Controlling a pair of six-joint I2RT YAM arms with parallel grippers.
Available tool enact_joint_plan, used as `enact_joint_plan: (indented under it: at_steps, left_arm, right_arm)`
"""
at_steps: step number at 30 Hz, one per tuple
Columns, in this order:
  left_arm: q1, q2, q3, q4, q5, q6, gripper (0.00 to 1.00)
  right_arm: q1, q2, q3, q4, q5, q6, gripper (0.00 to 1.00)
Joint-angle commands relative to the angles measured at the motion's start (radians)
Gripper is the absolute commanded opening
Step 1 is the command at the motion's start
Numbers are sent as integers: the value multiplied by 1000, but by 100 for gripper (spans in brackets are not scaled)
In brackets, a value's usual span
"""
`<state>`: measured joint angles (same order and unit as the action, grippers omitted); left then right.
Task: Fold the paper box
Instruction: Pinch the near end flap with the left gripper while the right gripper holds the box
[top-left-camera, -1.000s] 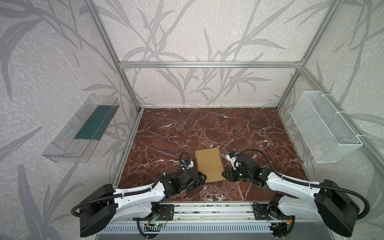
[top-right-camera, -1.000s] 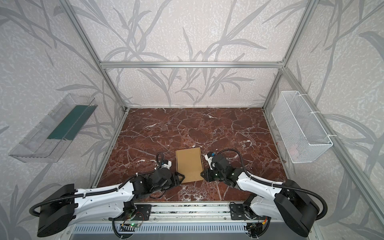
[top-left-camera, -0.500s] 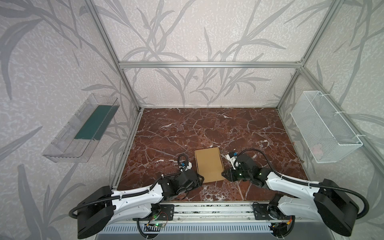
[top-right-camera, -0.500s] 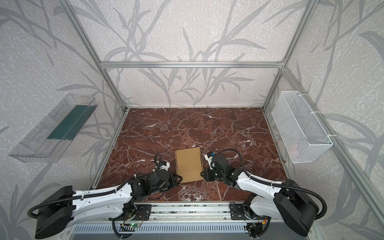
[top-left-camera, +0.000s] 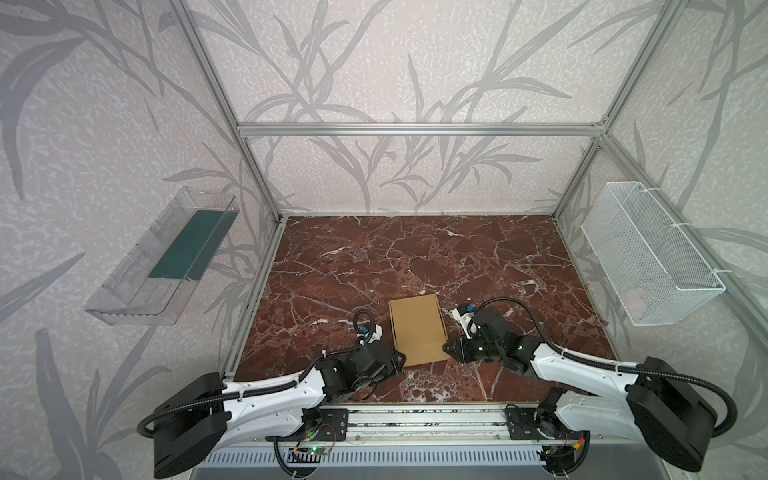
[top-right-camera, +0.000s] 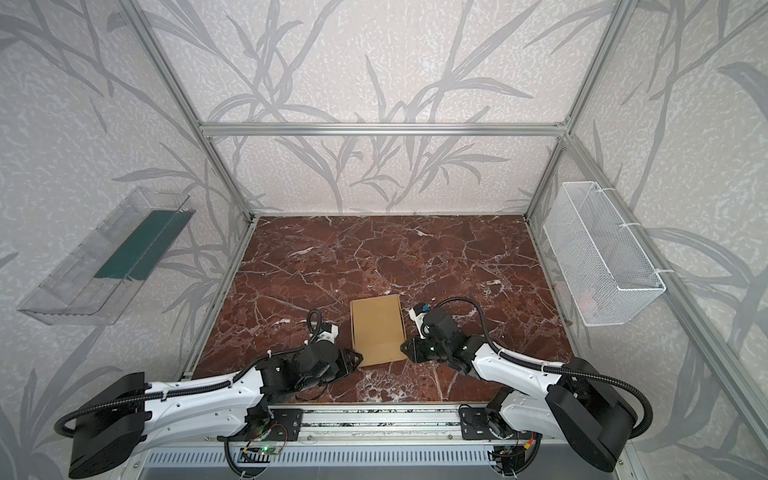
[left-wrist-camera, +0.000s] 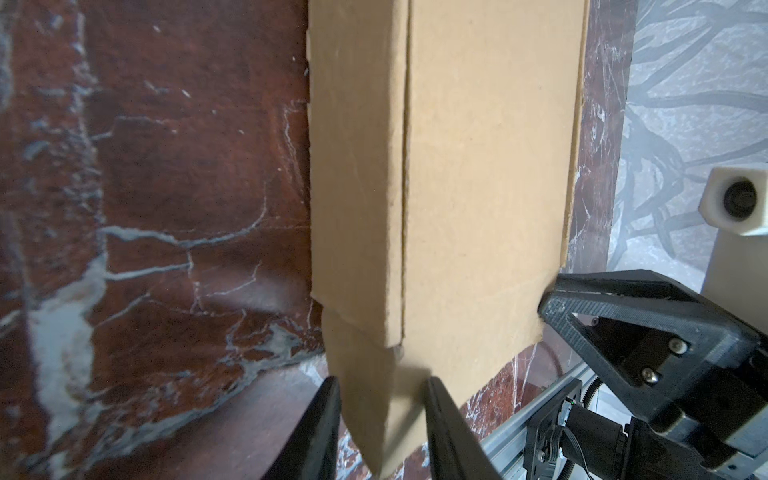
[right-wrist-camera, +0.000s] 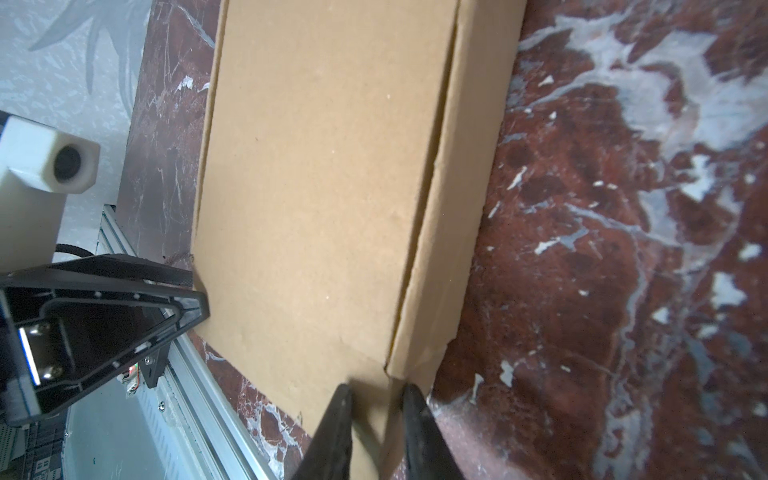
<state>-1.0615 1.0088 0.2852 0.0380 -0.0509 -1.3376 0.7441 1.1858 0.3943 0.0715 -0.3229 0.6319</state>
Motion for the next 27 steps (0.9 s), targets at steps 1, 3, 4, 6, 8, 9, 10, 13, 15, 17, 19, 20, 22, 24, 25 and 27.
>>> enact_joint_plan:
  at_steps: [1,3,4,6,8,9,10,13,15,17,19,20,22,24,25,27]
  left_arm:
    - [-5,-19,-15,-6,-22,-12,35]
    - [-5,-28,-14,-14,-24,-12,35]
    - [-5,-39,-14,-19,-27,-11,35]
    - [-5,-58,-15,-35,-36,-7,36]
    - [-5,-78,-15,-49,-43,-5,36]
    - [-5,-85,-18,-52,-47,-6,36]
    - [-5,-93,-21,-55,-47,-7,36]
    - [-5,-107,-35,-53,-44,-12,36]
    - [-6,-110,-42,-55,-42,-15,36]
    - [-5,-113,-47,-56,-38,-20,35]
    - [-6,-117,-52,-56,-39,-21,34]
    - [-6,-119,-55,-56,-41,-22,33]
    - [-7,-122,-58,-56,-43,-24,31]
    - [-6,-125,-61,-56,-44,-25,31]
    - [-6,-126,-63,-58,-46,-24,31]
    - [-7,-125,-65,-57,-49,-26,31]
  right_arm:
    - [-2,14,-18,-8,11,0,23]
    - [-2,11,-18,-12,10,-1,23]
    - [-2,12,-16,-13,11,-1,23]
    - [-2,12,-17,-15,12,0,23]
    - [-2,14,-15,-15,12,0,23]
    - [-2,14,-15,-16,12,-1,23]
    - [-2,14,-13,-16,12,0,23]
    - [-2,14,-10,-21,11,0,23]
    - [-1,12,-9,-22,11,-1,23]
    - [-2,12,-9,-23,13,-1,23]
    - [-2,12,-7,-24,13,0,23]
    - [-2,12,-8,-23,13,0,23]
    - [-2,14,-8,-22,13,0,23]
    - [-2,14,-8,-21,13,-1,23]
    - [-2,13,-8,-21,13,0,23]
    - [-2,15,-9,-19,13,0,23]
